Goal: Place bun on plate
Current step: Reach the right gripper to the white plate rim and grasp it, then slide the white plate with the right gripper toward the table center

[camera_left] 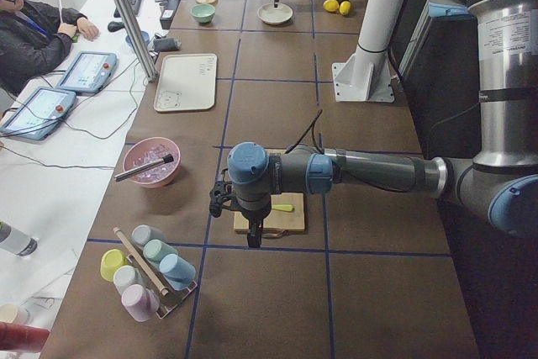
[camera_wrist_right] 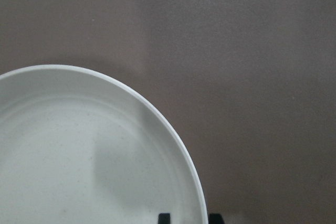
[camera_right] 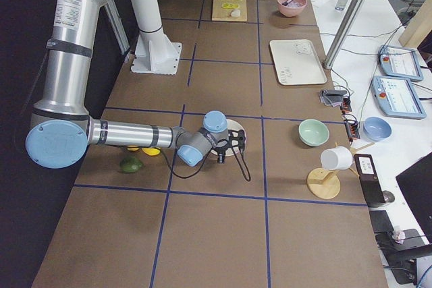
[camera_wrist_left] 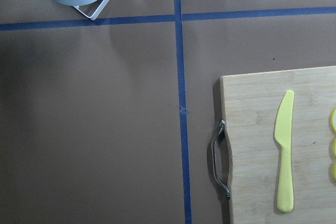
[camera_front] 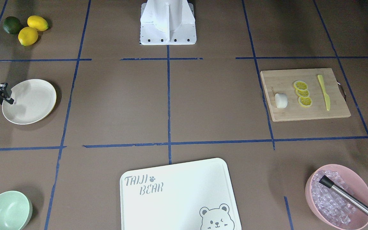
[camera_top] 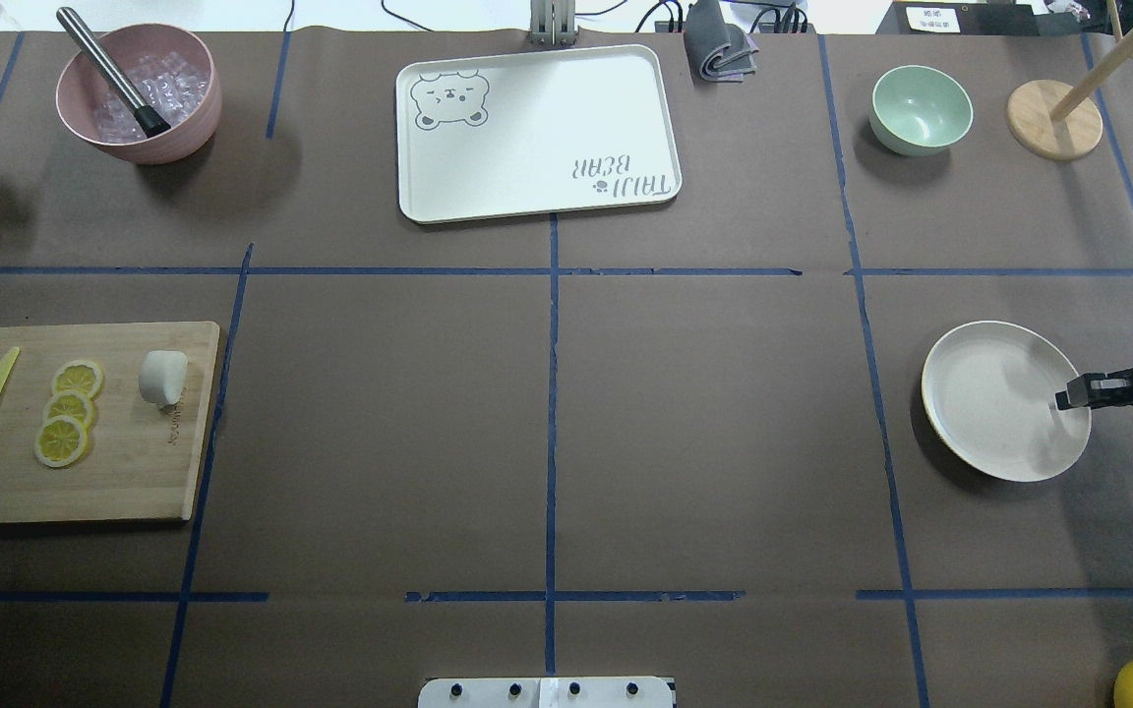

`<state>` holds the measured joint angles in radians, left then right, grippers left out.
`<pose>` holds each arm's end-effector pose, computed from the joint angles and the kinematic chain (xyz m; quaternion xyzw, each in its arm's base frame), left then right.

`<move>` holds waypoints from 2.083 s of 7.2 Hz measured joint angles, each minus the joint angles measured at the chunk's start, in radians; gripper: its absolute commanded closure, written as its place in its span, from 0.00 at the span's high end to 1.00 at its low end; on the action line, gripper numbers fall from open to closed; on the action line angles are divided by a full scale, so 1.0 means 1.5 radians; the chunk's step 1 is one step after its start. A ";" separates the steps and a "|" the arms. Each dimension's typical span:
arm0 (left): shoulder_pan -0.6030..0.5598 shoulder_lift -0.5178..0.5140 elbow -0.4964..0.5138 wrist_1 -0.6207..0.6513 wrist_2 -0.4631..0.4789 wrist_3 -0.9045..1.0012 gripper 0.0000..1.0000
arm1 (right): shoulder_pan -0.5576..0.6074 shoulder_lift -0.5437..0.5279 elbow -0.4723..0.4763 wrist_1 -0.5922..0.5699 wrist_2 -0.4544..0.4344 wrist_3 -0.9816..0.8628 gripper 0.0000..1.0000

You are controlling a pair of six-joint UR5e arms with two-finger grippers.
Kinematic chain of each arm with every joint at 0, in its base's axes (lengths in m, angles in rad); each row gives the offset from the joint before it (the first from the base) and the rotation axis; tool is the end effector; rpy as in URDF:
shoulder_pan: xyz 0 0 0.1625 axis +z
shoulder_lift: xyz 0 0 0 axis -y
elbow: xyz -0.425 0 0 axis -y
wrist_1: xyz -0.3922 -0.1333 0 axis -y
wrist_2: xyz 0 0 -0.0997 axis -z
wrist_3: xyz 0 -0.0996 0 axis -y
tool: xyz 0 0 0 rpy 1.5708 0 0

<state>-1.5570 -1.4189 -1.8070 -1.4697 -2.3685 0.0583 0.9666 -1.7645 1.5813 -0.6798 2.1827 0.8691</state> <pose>-0.0561 -0.4258 0.6208 0.0009 0.3884 0.0300 0.9210 -0.1831 -0.3992 0.6481 0.0550 -0.4313 0.0147 0.9004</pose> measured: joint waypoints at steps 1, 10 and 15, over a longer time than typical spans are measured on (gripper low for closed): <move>0.000 0.000 0.000 -0.001 0.000 0.000 1.00 | 0.000 0.004 0.003 0.000 0.003 0.000 0.00; 0.001 0.000 0.000 -0.001 0.000 0.000 1.00 | -0.105 0.282 0.040 -0.028 0.014 0.282 0.01; 0.001 0.001 0.000 0.001 0.000 0.000 1.00 | -0.300 0.474 -0.004 -0.204 -0.215 0.390 0.53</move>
<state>-1.5555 -1.4180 -1.8070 -1.4687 -2.3685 0.0583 0.5172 -1.0534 1.5749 -0.9864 1.8596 1.4539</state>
